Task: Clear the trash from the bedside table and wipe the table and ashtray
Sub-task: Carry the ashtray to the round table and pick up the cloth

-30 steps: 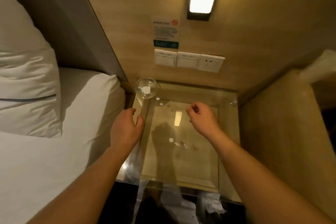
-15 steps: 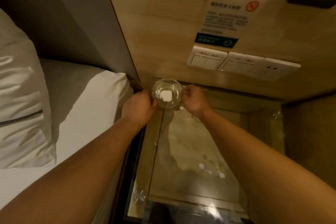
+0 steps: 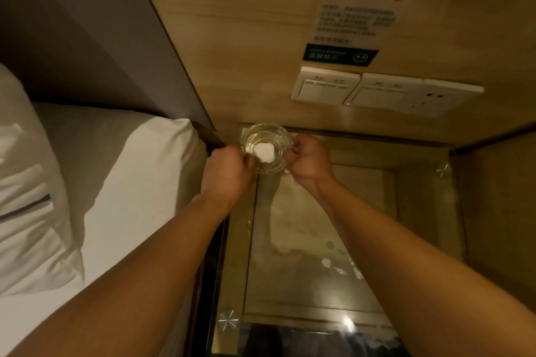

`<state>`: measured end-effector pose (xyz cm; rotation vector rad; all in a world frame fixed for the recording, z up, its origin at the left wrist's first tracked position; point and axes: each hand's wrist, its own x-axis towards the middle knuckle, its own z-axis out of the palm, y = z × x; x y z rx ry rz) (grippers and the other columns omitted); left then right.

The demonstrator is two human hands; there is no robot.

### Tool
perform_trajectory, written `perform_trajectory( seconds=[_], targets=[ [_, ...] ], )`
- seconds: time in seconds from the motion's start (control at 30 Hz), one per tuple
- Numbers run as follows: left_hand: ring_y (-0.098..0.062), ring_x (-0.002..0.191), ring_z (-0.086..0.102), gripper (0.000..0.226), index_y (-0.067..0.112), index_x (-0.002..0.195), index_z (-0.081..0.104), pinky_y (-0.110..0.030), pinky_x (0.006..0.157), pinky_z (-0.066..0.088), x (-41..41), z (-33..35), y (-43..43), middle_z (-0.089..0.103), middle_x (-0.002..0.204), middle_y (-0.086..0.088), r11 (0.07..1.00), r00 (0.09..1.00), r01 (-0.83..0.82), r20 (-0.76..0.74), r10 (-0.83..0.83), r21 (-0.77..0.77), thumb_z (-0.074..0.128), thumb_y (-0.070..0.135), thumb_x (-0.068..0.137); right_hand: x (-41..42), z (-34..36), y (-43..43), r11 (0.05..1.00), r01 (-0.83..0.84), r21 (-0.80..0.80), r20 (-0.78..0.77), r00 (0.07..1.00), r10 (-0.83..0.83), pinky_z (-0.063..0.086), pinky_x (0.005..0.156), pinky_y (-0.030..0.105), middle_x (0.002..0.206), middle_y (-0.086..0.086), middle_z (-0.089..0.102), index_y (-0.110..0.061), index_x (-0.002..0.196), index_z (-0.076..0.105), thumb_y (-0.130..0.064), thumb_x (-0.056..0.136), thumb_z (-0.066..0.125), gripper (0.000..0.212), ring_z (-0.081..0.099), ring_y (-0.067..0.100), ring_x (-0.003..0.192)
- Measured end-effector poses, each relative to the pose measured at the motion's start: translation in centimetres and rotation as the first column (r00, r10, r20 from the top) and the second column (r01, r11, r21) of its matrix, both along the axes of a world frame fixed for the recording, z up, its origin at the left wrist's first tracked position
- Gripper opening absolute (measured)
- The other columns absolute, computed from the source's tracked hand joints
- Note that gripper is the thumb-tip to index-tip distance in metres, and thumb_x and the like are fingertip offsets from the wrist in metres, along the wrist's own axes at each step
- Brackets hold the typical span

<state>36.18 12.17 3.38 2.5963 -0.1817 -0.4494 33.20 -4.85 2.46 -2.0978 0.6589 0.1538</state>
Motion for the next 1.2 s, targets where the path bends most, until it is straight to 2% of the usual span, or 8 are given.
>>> perform_trajectory(
  seconds=[0.1, 0.23, 0.43, 0.57, 0.77, 0.9, 1.07, 1.2],
  targets=[
    [-0.030, 0.064, 0.056, 0.029, 0.013, 0.074, 0.051, -0.036, 0.058, 0.038, -1.2, 1.6, -0.5, 0.054, 0.063, -0.003, 0.999, 0.997, 0.045, 0.059, -0.044, -0.021, 0.060, 0.024, 0.100, -1.9, 1.4, -0.9, 0.999, 0.035, 0.018, 0.062, 0.997, -0.036, 0.040, 0.060, 0.029, 0.064, -0.003, 0.055, -0.012, 0.070, 0.058, 0.003, 0.084, 0.064, 0.022, 0.052, 0.014, 0.066],
    [-0.035, 0.066, 0.064, 0.023, 0.007, 0.087, 0.065, -0.035, 0.056, 0.034, -4.6, 4.1, -2.2, 0.066, 0.067, -0.012, 0.990, 0.984, 0.134, 0.119, -0.129, -0.041, 0.060, 0.026, 0.100, -6.5, 5.1, -2.5, 0.996, 0.088, 0.030, 0.098, 0.991, -0.090, 0.039, 0.049, 0.010, 0.051, -0.022, 0.062, -0.035, 0.061, 0.055, 0.003, 0.081, 0.061, 0.043, 0.057, -0.006, 0.050],
    [-0.001, 0.049, 0.044, 0.019, 0.021, 0.082, 0.060, -0.023, 0.048, 0.025, -13.2, 8.6, -6.8, 0.047, 0.054, 0.014, 0.969, 0.966, 0.227, 0.150, -0.211, -0.098, 0.063, 0.031, 0.098, -17.1, 9.8, -6.6, 0.983, 0.185, -0.014, 0.019, 0.983, -0.185, 0.051, 0.059, 0.044, 0.066, 0.011, 0.065, -0.011, 0.072, 0.059, -0.007, 0.082, 0.062, 0.011, 0.064, 0.032, 0.065],
    [-0.008, 0.050, 0.055, 0.027, 0.016, 0.106, 0.073, -0.027, 0.049, 0.034, -20.3, 11.0, -10.3, 0.061, 0.055, 0.006, 0.956, 0.957, 0.283, 0.086, -0.277, -0.074, 0.060, 0.039, 0.098, -26.3, 12.3, -9.3, 0.958, 0.286, -0.018, 0.006, 0.958, -0.286, 0.054, 0.062, 0.041, 0.072, 0.011, 0.068, -0.007, 0.085, 0.065, -0.009, 0.087, 0.064, 0.002, 0.066, 0.028, 0.067],
    [-0.008, 0.049, 0.058, 0.026, 0.013, 0.109, 0.074, -0.021, 0.050, 0.040, -32.5, 14.4, -15.3, 0.062, 0.052, 0.005, 0.888, 0.893, 0.447, 0.112, -0.436, -0.106, 0.064, 0.033, 0.095, -41.3, 15.4, -12.8, 0.904, 0.426, -0.021, 0.025, 0.904, -0.426, 0.056, 0.061, 0.041, 0.070, 0.009, 0.065, -0.007, 0.089, 0.066, -0.013, 0.089, 0.065, 0.006, 0.064, 0.029, 0.067],
    [0.005, 0.043, 0.045, 0.024, 0.015, 0.104, 0.075, -0.013, 0.047, 0.026, -41.0, 17.5, -18.5, 0.058, 0.049, 0.009, 0.819, 0.821, 0.566, 0.147, -0.551, -0.091, 0.065, 0.032, 0.091, -51.8, 17.9, -14.3, 0.858, 0.513, -0.007, 0.050, 0.857, -0.512, 0.048, 0.053, 0.018, 0.069, -0.003, 0.066, -0.020, 0.086, 0.066, -0.016, 0.088, 0.067, 0.004, 0.063, 0.011, 0.061],
    [0.001, 0.047, 0.054, 0.006, 0.032, 0.083, 0.065, -0.012, 0.040, 0.031, -51.8, 20.8, -21.6, 0.044, 0.043, 0.012, 0.728, 0.735, 0.678, 0.082, -0.673, -0.107, 0.061, 0.030, 0.087, -64.4, 20.3, -15.1, 0.760, 0.649, -0.043, 0.061, 0.761, -0.646, 0.052, 0.060, 0.043, 0.071, 0.005, 0.063, -0.014, 0.085, 0.066, -0.014, 0.084, 0.067, 0.002, 0.061, 0.019, 0.064],
    [0.012, 0.051, 0.055, 0.037, 0.037, 0.071, 0.048, -0.001, 0.049, 0.038, -60.4, 21.4, -24.3, 0.033, 0.043, 0.018, 0.583, 0.599, 0.800, 0.127, -0.791, -0.143, 0.075, 0.015, 0.087, -73.7, 20.7, -15.8, 0.668, 0.743, -0.046, 0.064, 0.669, -0.740, 0.054, 0.063, 0.044, 0.075, 0.002, 0.066, -0.015, 0.086, 0.069, -0.008, 0.086, 0.068, 0.007, 0.063, 0.017, 0.066]
  ],
)
